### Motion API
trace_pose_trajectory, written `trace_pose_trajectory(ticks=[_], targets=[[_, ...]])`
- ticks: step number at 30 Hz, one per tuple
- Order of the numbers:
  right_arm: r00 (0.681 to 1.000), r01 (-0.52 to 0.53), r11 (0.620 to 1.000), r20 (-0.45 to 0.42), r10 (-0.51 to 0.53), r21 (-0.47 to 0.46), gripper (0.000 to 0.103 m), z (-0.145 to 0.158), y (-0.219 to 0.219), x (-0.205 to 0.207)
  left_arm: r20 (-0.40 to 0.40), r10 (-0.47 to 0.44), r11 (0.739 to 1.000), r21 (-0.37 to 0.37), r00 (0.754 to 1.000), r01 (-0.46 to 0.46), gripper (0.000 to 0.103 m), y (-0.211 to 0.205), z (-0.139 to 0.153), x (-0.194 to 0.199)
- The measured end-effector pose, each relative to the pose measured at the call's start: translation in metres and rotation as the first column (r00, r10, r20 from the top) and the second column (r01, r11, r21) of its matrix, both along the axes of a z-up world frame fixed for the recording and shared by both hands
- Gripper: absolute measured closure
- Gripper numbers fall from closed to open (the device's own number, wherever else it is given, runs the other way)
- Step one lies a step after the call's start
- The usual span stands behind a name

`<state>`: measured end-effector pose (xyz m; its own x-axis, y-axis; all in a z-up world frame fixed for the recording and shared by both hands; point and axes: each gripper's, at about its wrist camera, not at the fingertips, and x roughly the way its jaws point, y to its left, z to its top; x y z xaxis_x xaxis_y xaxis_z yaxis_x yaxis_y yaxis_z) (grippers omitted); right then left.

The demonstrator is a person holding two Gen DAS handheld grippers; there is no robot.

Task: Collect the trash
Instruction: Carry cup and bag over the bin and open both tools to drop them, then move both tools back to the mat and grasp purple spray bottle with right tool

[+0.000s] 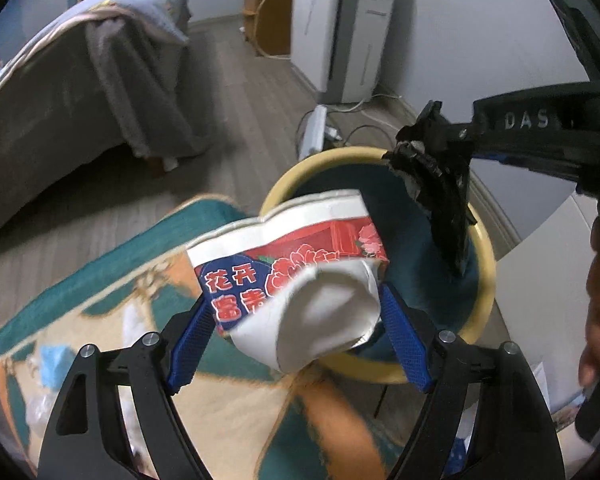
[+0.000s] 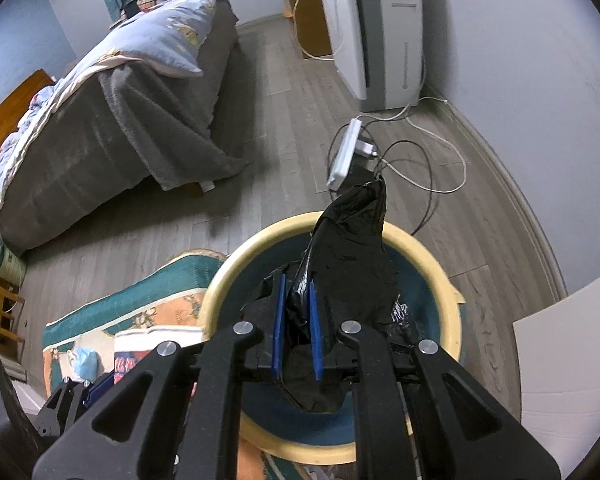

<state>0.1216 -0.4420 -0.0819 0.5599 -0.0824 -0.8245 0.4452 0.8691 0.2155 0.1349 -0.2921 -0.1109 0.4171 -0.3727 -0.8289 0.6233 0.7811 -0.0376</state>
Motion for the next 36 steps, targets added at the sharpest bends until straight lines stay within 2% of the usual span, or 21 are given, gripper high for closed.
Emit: trace_pose_trajectory(ticks=[5,10,12,14,16,20,22,27,31,33,36], targets=[[1.0,0.031,1.0,0.004,-0.031,-0.002,0.092,-0.001,-0.008,-0.003,0.02,-0.042,0.999,0.004,0.999,0.042,0.025,-0.023,0.0,0.004],[0.999,0.033,0.999,-0.016,-0.033,0.0,0.088,-0.006,-0.009,-0.002,0.029,-0.057,0.998,-0.001,0.998,0.057,0.024,-0.022,-0.002,0.004],[0.999,0.036,0.999,-0.019,-0.035,0.005,0.075,-0.007,-0.007,-0.002,0.026,-0.048,0.999,-0.008,0.998,0.049,0.02,-0.017,-0.002,0.004],[0.999,0.037,0.999,-0.016,-0.037,0.0,0.056,-0.005,-0.004,-0.002,0.022,-0.029,0.999,-0.021,0.999,0.03,0.013,-0.011,-0.001,0.003],[0.999,0.036,0.999,-0.012,-0.036,-0.011,0.046,-0.002,-0.001,-0.002,0.019,-0.006,0.999,-0.034,1.0,0.007,0.01,-0.001,0.002,0.004],[1.0,0.028,0.999,0.003,-0.028,-0.018,0.011,0.008,0.008,-0.003,0.026,0.038,0.998,-0.052,0.999,-0.036,0.009,0.02,0.01,0.004],[1.0,0.026,0.999,0.004,-0.026,-0.031,0.006,0.016,0.014,-0.005,0.047,0.054,0.997,-0.05,0.997,-0.052,0.008,0.033,0.017,0.0],[1.0,0.0,0.998,0.024,0.001,-0.064,0.006,0.036,0.043,-0.016,0.086,0.093,0.994,-0.056,0.992,-0.089,0.007,0.076,0.043,-0.016],[0.998,-0.052,0.999,0.037,0.052,0.01,0.006,0.041,0.071,-0.027,0.107,0.16,0.987,-0.038,0.981,-0.156,0.006,0.13,0.06,-0.032],[0.996,-0.08,0.996,0.041,0.079,0.031,0.006,0.042,0.087,-0.032,0.106,0.201,0.98,-0.013,0.974,-0.2,0.006,0.159,0.064,-0.041],[0.992,-0.126,0.992,0.023,0.126,0.0,0.006,0.042,0.117,-0.039,0.091,0.281,0.959,0.003,0.955,-0.282,0.005,0.206,0.065,-0.051]])
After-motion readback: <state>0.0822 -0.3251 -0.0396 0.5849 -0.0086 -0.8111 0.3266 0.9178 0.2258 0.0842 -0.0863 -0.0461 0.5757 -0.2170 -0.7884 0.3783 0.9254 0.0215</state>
